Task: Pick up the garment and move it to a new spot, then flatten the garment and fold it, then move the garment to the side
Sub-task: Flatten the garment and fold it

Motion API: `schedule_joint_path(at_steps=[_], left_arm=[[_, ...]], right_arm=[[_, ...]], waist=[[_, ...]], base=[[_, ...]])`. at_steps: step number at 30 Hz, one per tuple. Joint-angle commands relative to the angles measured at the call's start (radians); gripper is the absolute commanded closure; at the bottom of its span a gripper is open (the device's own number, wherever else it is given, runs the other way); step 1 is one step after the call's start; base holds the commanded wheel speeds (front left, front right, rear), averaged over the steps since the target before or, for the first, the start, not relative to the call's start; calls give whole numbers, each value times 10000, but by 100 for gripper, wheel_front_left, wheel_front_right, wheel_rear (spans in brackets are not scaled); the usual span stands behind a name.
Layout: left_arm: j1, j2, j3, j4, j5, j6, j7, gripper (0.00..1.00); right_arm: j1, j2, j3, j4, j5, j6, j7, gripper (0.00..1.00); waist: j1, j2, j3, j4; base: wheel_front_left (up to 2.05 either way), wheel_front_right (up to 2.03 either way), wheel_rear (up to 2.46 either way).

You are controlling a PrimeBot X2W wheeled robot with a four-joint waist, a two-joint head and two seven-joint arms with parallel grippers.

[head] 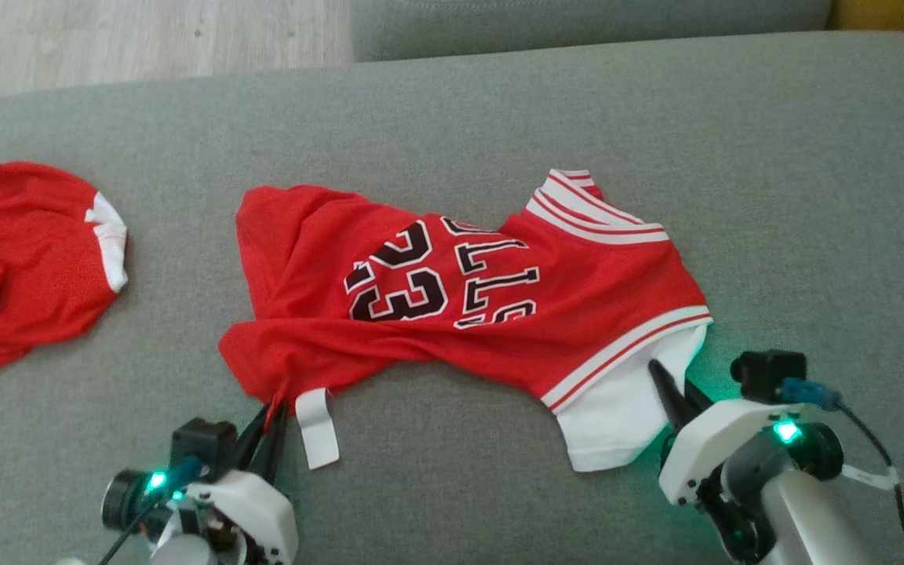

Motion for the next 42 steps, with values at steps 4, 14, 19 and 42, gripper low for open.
schedule_joint_path(at_steps=[4, 14, 19, 42], left_arm=[[657, 73, 330, -1721, -1593, 20, 549, 100], [1858, 1141, 562, -8683, -5251, 17, 3037, 100], [1496, 1468, 783, -11325, -6714, 80, 4201, 100], [-3014, 2416, 1837, -11979, -9329, 1632, 6886, 100]], right_arm=[[116, -145, -20, -1359, 1274, -9, 29, 100], [882, -727, -1717, -5973, 4290, -9, 1089, 100], [770, -671, -2541, -8035, 5068, -9, 1873, 100], [-4671, 245, -5218, -9443, 4856, -9, 4985, 100]], waist=[[-1, 0, -348, -17], [-1, 0, -1350, -56], [-1, 0, -1608, -185], [-1, 0, 736, -928]], base=[[0, 0, 0], [0, 0, 0], [0, 0, 0], [0, 0, 0]])
